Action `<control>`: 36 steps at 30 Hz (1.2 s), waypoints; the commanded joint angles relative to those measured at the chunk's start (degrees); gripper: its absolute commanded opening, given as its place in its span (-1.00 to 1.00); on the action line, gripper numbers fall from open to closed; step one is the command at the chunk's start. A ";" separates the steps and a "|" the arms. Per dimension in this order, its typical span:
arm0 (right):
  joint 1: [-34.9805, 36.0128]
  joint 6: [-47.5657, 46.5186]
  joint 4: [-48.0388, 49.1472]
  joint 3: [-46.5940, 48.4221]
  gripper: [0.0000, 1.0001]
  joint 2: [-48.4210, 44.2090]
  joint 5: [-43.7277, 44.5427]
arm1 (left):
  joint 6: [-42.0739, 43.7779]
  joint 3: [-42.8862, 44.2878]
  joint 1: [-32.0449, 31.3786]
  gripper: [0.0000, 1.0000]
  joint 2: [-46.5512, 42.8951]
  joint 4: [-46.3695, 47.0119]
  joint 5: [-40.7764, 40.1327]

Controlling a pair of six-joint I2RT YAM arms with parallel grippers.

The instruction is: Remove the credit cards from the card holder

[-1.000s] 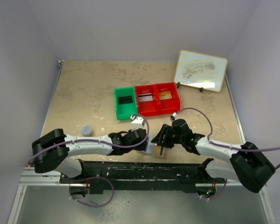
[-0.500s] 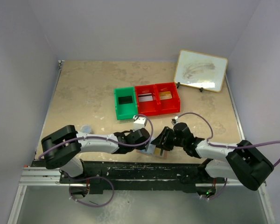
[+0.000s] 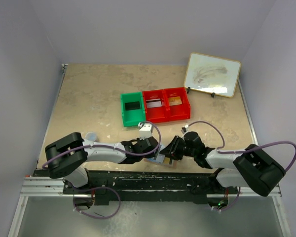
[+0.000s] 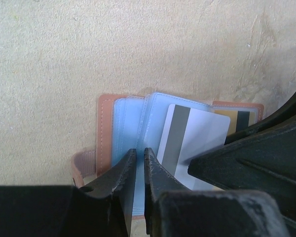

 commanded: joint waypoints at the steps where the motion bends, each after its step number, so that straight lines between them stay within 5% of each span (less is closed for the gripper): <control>1: -0.06 0.37 0.80 -1.01 -0.32 -0.76 -0.78 | -1.13 -1.55 -0.32 -0.82 2.24 -6.80 0.41; 7: -0.06 0.83 -2.75 -1.23 -0.19 -5.99 -0.06 | -0.78 -0.37 -0.32 -0.84 0.79 -9.65 -1.19; 14: -0.07 1.54 -3.92 -2.25 -0.38 -9.51 1.19 | -0.92 -0.46 -0.41 -0.84 -0.52 -9.91 -1.18; 23: -0.09 2.05 1.73 -3.38 -1.00 -6.79 -0.06 | -0.60 0.75 -0.43 -0.82 -2.40 -10.15 -1.58; 36: -0.08 0.11 1.42 -1.62 -1.00 -2.56 -0.91 | -0.56 2.88 -0.50 -0.45 -5.18 -2.18 7.76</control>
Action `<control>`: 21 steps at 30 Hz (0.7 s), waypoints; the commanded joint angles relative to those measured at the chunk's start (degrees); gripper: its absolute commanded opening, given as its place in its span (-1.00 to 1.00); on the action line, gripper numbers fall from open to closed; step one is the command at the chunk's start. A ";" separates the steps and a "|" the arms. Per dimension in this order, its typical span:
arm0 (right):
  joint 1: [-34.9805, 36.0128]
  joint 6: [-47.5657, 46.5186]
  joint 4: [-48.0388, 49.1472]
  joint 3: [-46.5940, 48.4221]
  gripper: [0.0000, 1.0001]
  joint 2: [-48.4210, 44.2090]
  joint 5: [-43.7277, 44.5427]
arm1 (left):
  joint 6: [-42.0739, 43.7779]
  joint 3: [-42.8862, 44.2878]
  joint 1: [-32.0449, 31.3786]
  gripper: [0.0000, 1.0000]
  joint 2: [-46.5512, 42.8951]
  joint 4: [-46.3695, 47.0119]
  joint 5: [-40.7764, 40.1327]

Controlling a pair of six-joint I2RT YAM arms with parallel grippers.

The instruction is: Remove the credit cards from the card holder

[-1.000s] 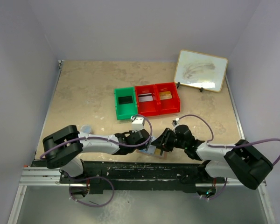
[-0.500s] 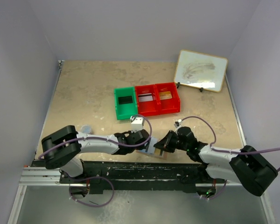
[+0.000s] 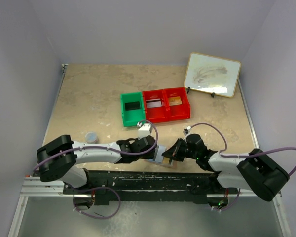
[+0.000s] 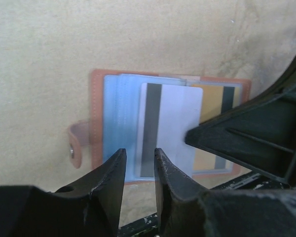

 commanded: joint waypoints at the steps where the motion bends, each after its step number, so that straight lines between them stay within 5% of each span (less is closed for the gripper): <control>1: -0.05 -1.19 0.64 1.41 -1.00 2.01 -0.94 | 0.27 2.51 -0.37 -0.45 1.59 5.41 6.71; 12: -0.07 -2.03 -2.72 2.51 -1.00 1.84 -0.51 | 0.10 5.24 -0.46 -0.61 6.82 -0.33 5.23; 21: -0.09 0.59 2.86 0.13 -0.73 1.13 -1.29 | 0.32 3.98 -0.64 -0.68 6.66 -0.88 4.95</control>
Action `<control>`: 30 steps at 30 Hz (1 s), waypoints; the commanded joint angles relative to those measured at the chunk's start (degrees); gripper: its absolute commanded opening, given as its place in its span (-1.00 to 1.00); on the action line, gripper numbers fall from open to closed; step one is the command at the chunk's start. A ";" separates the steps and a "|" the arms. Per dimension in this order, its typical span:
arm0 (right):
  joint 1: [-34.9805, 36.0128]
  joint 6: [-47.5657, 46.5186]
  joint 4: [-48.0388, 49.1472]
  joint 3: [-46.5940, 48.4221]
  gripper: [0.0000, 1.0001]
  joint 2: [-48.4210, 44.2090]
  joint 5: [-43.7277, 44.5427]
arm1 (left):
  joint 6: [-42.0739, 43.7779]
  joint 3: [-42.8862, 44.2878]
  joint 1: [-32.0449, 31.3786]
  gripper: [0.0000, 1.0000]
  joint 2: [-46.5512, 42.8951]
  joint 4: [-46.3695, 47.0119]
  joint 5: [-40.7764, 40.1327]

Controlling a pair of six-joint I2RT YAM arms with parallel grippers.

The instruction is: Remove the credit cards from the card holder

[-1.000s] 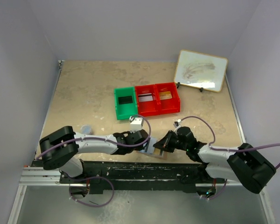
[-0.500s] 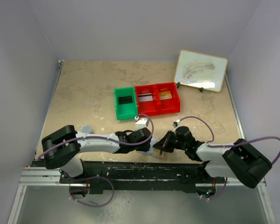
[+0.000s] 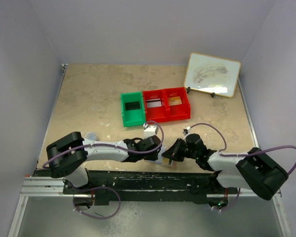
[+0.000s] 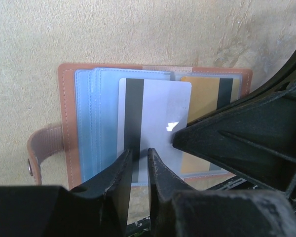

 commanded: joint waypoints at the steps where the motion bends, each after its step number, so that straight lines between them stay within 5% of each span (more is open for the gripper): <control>1: -0.10 0.42 3.58 -0.52 -0.74 0.22 -1.15 | 0.19 0.30 -0.34 -0.69 0.26 -1.57 -0.65; 12: -0.13 0.13 12.51 -1.45 -1.00 5.96 -3.66 | -0.36 0.67 -0.35 -0.72 -0.44 -1.73 -0.98; 22: -0.76 -2.52 -5.09 0.10 -1.00 -4.88 0.69 | -0.82 -0.59 -0.31 -0.73 -0.50 -1.32 -1.51; 30: -1.28 -1.78 -8.23 -0.93 -1.00 -9.16 0.72 | -0.80 -0.17 -0.35 -0.73 -0.23 -0.90 -1.24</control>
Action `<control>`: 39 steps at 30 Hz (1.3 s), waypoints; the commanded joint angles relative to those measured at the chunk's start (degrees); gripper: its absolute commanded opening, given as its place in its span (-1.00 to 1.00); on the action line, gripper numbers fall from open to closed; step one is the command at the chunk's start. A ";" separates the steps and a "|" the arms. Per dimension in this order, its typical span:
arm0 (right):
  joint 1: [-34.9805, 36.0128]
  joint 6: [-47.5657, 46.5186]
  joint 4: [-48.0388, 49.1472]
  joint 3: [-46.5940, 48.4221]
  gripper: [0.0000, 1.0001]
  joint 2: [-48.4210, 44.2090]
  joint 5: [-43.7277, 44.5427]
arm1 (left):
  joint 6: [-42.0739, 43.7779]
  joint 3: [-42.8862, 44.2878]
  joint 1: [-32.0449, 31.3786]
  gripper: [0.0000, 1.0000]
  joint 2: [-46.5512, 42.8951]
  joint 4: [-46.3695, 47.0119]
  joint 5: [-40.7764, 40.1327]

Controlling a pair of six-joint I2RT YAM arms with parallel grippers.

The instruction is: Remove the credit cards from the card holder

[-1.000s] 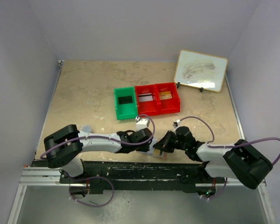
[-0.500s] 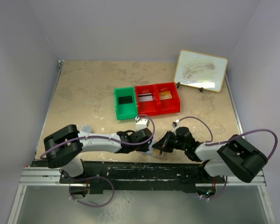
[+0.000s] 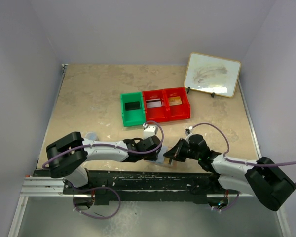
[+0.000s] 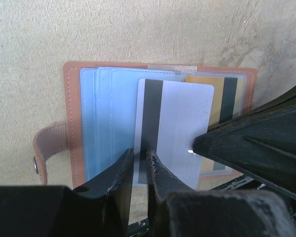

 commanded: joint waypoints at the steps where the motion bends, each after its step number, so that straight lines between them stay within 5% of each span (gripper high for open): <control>1: -0.41 -0.88 -4.28 0.72 -1.00 -2.44 1.52 | -0.73 -0.14 -0.30 -0.73 -0.04 -0.23 -0.59; 4: -0.44 -0.48 -5.18 1.08 -0.98 -3.34 2.04 | -0.64 -0.16 -0.30 -0.73 0.10 -0.22 -0.29; 9: -0.39 2.38 0.04 -0.20 -0.62 -1.97 1.26 | -0.99 0.01 -0.30 -0.74 0.53 0.96 0.66; 14: -0.47 3.91 8.22 -0.65 -0.56 0.25 2.55 | -1.66 0.10 -0.30 -0.74 1.17 1.39 1.17; 29: -0.38 0.62 13.87 0.97 -0.73 9.81 -1.46 | -1.96 -0.53 -0.30 -0.74 0.34 2.27 1.41; 33: -0.37 0.27 13.24 0.84 -0.97 9.25 -0.96 | -1.88 -0.65 -0.30 -0.74 0.22 2.17 1.40; 39: -0.37 -0.28 6.47 0.69 -1.00 4.79 -0.38 | -1.79 -0.69 -0.31 -0.74 -0.15 1.81 0.88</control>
